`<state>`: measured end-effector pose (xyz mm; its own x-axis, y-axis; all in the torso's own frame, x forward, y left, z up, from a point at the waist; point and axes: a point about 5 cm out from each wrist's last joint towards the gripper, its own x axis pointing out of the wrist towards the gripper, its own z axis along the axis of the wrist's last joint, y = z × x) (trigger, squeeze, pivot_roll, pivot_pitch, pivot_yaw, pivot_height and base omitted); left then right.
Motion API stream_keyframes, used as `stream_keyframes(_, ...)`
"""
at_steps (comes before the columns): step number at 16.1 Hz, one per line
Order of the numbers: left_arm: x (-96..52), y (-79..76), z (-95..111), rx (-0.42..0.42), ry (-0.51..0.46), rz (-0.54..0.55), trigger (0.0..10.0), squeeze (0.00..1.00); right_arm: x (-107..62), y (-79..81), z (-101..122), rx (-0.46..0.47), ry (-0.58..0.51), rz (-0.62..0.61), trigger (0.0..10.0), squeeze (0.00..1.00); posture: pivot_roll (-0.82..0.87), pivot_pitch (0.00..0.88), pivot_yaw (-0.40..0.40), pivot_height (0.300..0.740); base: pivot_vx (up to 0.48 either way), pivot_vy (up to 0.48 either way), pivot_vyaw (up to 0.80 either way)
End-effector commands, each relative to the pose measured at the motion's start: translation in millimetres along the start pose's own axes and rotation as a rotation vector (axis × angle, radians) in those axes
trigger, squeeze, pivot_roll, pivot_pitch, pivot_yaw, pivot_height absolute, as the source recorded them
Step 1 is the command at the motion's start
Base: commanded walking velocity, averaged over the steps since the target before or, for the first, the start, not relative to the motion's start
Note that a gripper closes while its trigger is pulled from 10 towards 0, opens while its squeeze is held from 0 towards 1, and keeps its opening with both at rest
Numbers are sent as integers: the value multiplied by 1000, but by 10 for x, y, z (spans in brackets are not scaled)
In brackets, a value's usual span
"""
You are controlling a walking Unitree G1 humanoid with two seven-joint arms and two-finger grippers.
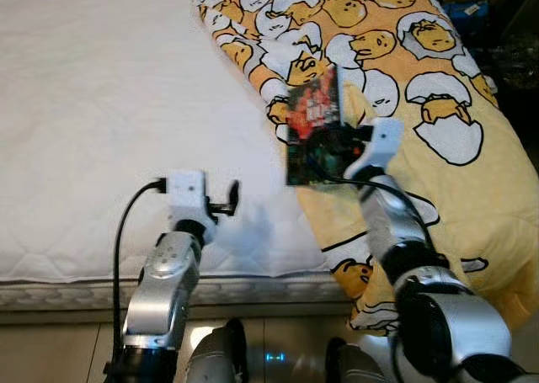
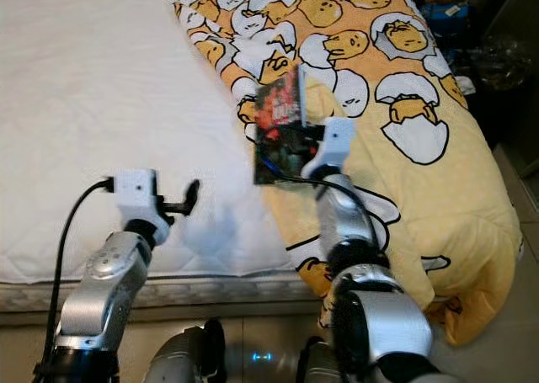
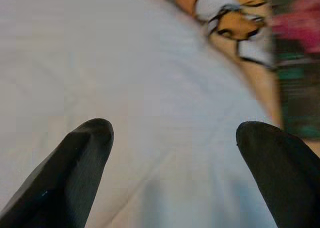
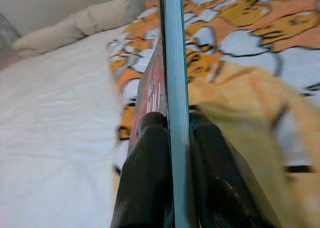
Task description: Clean up the room
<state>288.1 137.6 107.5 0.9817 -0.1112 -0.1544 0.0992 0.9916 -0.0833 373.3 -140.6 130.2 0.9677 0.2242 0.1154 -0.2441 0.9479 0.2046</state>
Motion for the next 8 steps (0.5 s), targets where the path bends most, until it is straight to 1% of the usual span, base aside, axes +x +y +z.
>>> stream_keyframes(1,25,-28,-44,27,18,-3,10000,0,-79,-137,-9,-16,-9,-50,0,0,85,165,11,740,0,0,0)
stream_keyframes(3,47,-95,1,73,-16,-50,10000,0,-160,-240,-42,-22,-8,-96,0,0,75,156,14,740,0,0,0)
stream_keyframes(4,62,-123,35,104,-38,-67,10000,0,-216,-287,-49,-27,-17,-121,0,0,69,150,15,740,0,439,0)
stream_keyframes(6,97,-144,72,97,-60,-69,10000,0,-281,-325,-52,-39,-32,-143,0,0,60,141,16,740,0,437,0)
stream_keyframes(8,116,-177,107,116,-90,-74,10000,0,-301,-352,-39,-43,-37,-157,0,0,51,131,14,740,0,442,641)
